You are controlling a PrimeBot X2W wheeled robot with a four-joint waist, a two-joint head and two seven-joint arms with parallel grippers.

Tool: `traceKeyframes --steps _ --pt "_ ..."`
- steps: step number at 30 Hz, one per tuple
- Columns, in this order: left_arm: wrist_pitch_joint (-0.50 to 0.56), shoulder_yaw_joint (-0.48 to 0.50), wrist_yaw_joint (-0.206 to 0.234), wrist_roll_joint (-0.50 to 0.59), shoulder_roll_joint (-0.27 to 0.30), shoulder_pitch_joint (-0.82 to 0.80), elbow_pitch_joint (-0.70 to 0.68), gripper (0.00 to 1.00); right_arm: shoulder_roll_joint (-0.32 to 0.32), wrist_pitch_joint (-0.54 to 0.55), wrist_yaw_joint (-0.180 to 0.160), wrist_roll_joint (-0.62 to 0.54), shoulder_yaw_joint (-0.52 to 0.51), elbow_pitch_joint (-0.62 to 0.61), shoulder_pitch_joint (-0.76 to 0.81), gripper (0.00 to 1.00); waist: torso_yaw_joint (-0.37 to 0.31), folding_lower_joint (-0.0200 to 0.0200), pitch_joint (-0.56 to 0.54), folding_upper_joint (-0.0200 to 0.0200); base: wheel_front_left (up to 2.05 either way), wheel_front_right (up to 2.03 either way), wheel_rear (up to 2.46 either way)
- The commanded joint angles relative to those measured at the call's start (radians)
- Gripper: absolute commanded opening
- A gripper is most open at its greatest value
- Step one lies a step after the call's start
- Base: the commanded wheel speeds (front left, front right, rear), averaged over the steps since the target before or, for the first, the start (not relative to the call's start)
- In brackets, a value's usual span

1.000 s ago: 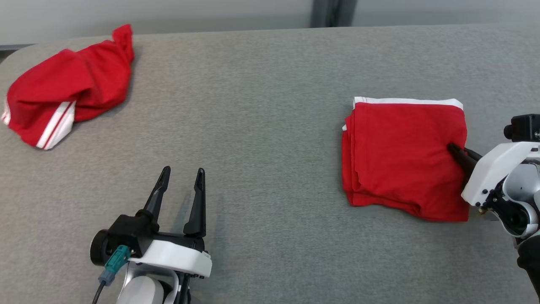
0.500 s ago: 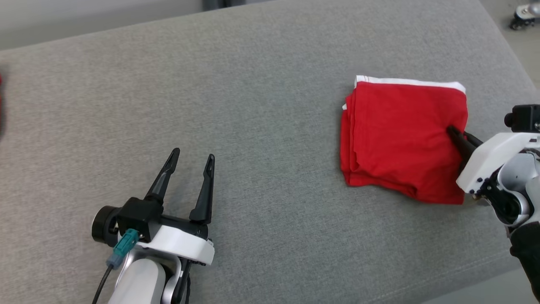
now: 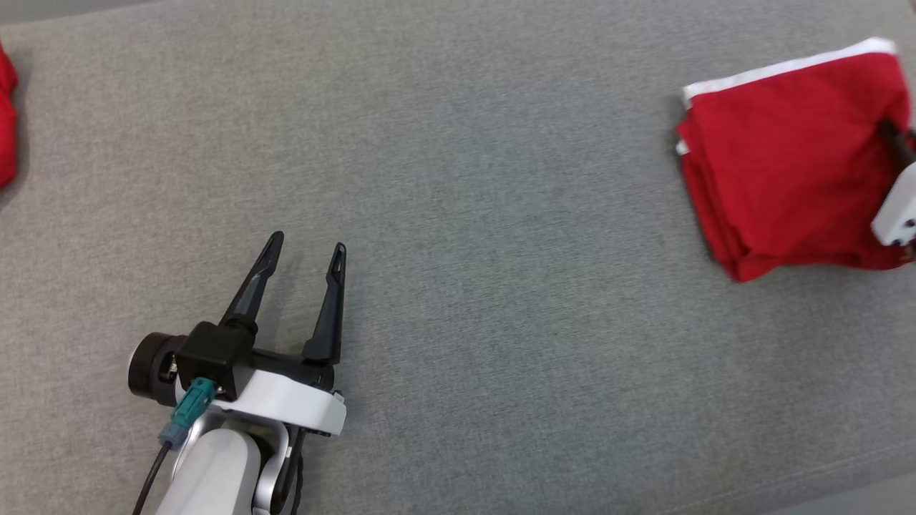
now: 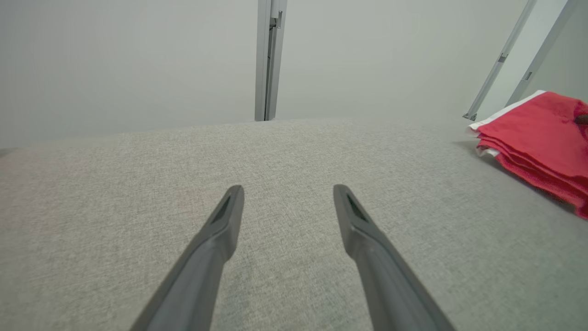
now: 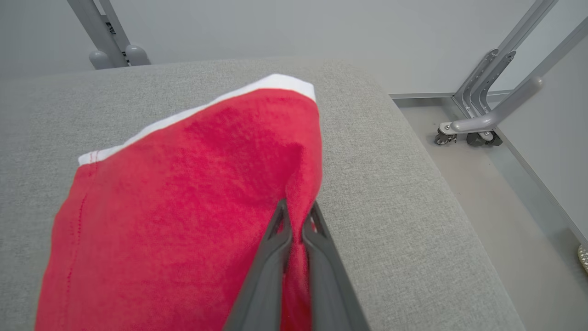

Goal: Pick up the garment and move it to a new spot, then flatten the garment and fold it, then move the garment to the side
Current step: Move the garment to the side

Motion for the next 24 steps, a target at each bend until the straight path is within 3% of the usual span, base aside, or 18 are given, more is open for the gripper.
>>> traceKeyframes --steps 1,17,18,19,20,24 --pt "0.004 0.004 0.008 0.010 0.009 0.002 -0.016 1.00 -0.026 -0.013 0.000 -0.015 -0.005 0.032 -0.037 0.00 0.026 0.0000 0.021 0.0000 0.00 0.00 0.00" --pt "0.026 -0.004 0.024 0.010 0.030 0.001 -0.079 1.00 -0.104 -0.096 0.000 -0.139 -0.021 0.293 -0.225 0.02 0.085 0.0000 0.084 0.0000 0.00 0.00 0.00" --pt "0.026 -0.005 0.024 0.010 0.030 0.001 -0.080 1.00 -0.101 -0.106 0.000 -0.149 -0.023 0.307 -0.231 0.18 0.088 0.0000 0.085 0.0000 0.00 0.00 0.00" --pt "0.025 -0.005 0.027 0.009 0.030 0.001 -0.080 1.00 -0.093 -0.115 0.000 -0.161 -0.020 0.318 -0.236 0.47 0.090 0.0000 0.086 0.0000 0.00 0.00 0.00" --pt "0.025 -0.005 0.029 0.008 0.030 0.001 -0.081 1.00 -0.088 -0.128 0.000 -0.168 -0.020 0.326 -0.241 1.00 0.092 0.0000 0.086 0.0000 0.00 0.00 0.00" --pt "0.022 -0.006 0.032 0.003 0.030 0.002 -0.075 1.00 -0.071 -0.174 0.000 -0.188 -0.018 0.345 -0.251 1.00 0.096 0.0000 0.082 0.0000 0.00 0.00 0.00"
